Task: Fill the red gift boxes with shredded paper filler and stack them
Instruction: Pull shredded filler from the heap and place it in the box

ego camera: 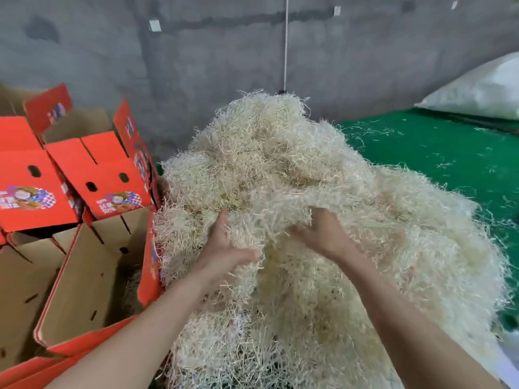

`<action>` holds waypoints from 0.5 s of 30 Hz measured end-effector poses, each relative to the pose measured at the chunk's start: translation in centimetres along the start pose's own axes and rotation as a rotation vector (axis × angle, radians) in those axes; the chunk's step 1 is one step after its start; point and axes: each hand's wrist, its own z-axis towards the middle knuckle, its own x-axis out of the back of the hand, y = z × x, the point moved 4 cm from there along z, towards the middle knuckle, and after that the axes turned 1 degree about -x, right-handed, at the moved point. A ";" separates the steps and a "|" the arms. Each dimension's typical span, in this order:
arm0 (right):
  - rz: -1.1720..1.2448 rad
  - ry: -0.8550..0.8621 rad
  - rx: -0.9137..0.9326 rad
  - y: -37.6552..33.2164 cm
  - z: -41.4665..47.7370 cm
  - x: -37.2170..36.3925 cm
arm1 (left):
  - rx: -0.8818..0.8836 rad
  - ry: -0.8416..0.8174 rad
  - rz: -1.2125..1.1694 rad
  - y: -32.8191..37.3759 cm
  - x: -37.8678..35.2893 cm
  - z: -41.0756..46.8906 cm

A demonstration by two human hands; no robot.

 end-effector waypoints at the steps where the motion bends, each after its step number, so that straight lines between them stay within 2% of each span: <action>1: 0.148 -0.055 0.025 -1.6 -0.9 -1.5 | -0.038 -0.083 0.100 0.2 -0.1 -0.2; 3: 0.284 -0.258 0.095 -4.1 -2.7 -4.1 | -0.024 -0.149 0.315 -0.3 -0.1 -0.5; 5: 0.211 -0.494 0.177 -5.2 -3.7 -5.5 | 0.057 -0.020 0.318 -0.6 1.0 -0.6; 6: 0.188 -0.555 0.206 -5.3 -3.6 -5.4 | 0.082 0.074 0.293 -0.8 1.8 -0.6; 7: 0.182 -0.541 0.240 -5.3 -3.1 -4.7 | 0.098 0.165 0.255 -1.0 2.7 -0.6; 9: 0.168 -0.348 0.236 -4.7 -1.3 -2.4 | 0.146 0.321 0.132 -1.4 4.2 -0.5; 11: -0.066 -0.192 0.166 -3.2 0.4 -1.3 | 0.193 0.385 -0.017 -1.9 5.1 -0.4; 13: -0.338 -0.282 0.081 -1.9 0.9 -2.3 | 0.215 0.388 -0.141 -2.2 5.7 -0.5; 14: -0.381 -0.366 0.049 -1.6 0.6 -3.4 | 0.219 0.378 -0.211 -2.3 5.9 -0.6; 15: -0.315 -0.427 0.056 -1.7 -0.1 -4.4 | 0.225 0.362 -0.277 -2.2 6.1 -0.8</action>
